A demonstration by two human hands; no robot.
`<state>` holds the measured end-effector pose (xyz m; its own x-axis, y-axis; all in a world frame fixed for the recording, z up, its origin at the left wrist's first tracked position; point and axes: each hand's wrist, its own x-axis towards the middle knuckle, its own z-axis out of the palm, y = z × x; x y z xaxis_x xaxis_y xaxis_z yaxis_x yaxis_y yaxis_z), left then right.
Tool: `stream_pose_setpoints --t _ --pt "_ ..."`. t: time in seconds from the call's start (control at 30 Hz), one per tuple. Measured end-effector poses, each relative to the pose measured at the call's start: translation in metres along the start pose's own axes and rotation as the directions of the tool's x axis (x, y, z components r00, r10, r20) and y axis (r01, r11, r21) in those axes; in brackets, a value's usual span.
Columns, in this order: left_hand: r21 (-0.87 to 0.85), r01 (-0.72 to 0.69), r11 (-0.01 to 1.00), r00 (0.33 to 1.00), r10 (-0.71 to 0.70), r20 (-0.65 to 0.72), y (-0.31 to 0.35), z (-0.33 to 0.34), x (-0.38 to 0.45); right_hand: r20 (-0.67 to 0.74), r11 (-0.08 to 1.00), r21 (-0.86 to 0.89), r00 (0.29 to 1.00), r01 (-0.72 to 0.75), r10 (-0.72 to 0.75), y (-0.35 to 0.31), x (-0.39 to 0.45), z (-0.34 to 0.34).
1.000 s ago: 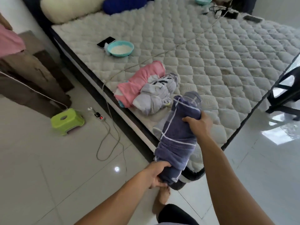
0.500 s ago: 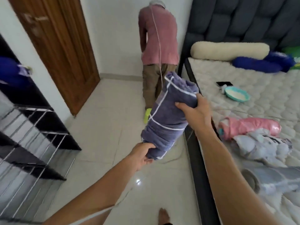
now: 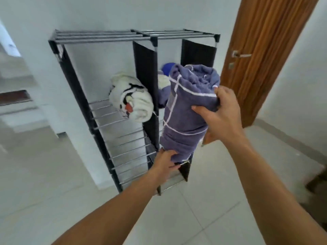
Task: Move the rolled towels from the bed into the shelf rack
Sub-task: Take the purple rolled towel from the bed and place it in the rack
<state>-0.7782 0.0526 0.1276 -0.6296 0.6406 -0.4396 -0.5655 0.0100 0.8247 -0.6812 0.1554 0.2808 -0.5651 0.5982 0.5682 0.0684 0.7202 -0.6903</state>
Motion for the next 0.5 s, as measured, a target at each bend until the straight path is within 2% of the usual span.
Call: stream_pose_setpoints --t 0.13,0.3,0.4,0.5 --pt "-0.099 -0.202 0.974 0.957 0.175 -0.231 0.041 -0.039 0.027 0.127 0.978 0.171 0.981 0.122 -0.144 -0.015 0.062 0.066" --pt "-0.158 -0.338 0.928 0.844 0.224 -0.488 0.060 -0.101 0.029 0.273 0.921 0.336 0.916 0.195 -0.294 -0.046 0.091 0.147" --pt "-0.113 -0.397 0.911 0.788 0.275 -0.551 0.073 -0.132 0.031 0.344 0.900 0.385 0.874 0.202 -0.344 -0.060 0.103 0.188" --pt "-0.053 -0.417 0.907 0.763 0.319 -0.562 0.086 -0.152 0.031 0.356 0.903 0.405 0.885 0.143 -0.300 -0.074 0.115 0.219"
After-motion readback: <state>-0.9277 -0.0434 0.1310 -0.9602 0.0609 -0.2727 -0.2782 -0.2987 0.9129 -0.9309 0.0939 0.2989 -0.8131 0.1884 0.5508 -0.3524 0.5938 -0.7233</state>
